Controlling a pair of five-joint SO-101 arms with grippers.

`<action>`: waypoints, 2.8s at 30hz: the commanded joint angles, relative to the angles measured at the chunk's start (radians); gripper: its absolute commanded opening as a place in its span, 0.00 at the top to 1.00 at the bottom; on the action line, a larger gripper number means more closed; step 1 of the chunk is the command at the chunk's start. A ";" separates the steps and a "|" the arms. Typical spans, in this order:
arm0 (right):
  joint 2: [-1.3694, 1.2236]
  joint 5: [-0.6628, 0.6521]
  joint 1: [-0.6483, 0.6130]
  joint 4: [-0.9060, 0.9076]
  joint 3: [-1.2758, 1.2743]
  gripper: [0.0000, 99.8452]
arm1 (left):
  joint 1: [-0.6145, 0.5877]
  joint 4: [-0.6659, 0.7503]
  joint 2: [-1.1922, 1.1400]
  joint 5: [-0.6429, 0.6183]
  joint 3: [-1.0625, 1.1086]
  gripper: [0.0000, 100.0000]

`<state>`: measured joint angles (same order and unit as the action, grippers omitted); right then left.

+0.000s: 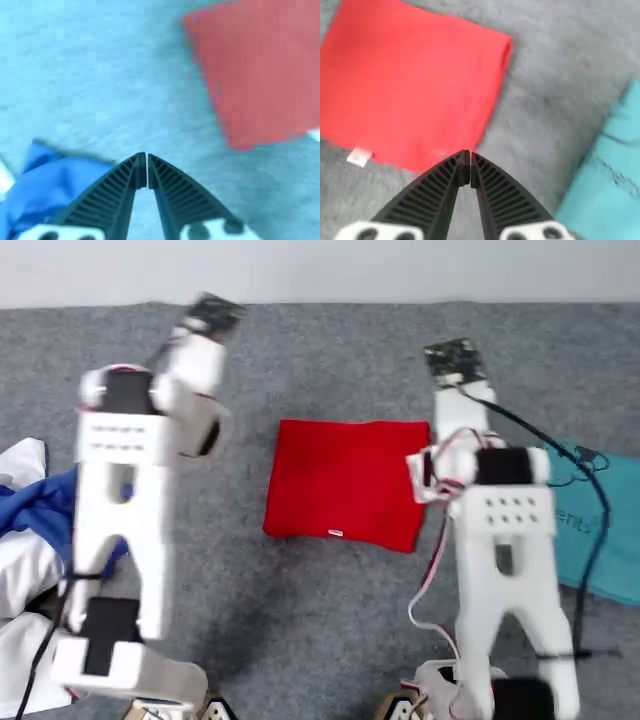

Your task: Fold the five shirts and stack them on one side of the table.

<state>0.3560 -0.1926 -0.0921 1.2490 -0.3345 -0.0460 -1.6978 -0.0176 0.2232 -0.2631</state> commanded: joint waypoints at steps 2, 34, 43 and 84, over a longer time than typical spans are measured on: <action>-0.136 -0.014 -0.042 -0.166 0.008 0.99 | -0.167 -0.005 0.086 0.064 -0.039 0.99; -0.938 -0.071 -0.062 -0.289 0.713 0.99 | -0.330 0.003 0.081 0.077 0.031 0.99; -0.791 0.094 -0.071 0.101 0.878 0.92 | -0.330 0.003 0.081 0.130 0.031 0.99; -1.221 0.505 -0.166 0.326 0.964 0.68 | -0.331 -0.003 0.081 0.124 0.031 0.99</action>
<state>-0.8393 0.3076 -0.2302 1.5804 0.6061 -0.3682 -1.6978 0.0176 0.3399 -0.2263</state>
